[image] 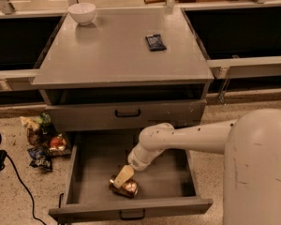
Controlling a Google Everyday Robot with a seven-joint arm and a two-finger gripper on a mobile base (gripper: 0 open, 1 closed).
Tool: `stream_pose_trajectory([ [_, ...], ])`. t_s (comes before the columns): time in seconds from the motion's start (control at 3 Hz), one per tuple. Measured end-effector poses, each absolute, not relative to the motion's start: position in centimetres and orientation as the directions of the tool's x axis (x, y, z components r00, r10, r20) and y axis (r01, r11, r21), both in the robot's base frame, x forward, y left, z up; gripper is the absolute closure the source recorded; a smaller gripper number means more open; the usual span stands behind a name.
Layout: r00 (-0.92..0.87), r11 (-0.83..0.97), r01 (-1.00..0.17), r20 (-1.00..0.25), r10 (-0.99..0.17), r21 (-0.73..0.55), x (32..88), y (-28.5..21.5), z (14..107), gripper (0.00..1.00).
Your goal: Place orange can into middle drawer
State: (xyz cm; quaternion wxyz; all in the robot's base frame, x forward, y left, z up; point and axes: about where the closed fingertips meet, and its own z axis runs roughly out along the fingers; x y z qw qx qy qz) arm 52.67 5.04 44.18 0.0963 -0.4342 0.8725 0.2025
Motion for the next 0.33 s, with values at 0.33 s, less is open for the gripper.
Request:
stream_pose_trajectory([
  [0.33,-0.6,0.525,-0.8,-0.417,-0.683,0.29,53.23,3.43,47.94,0.0],
])
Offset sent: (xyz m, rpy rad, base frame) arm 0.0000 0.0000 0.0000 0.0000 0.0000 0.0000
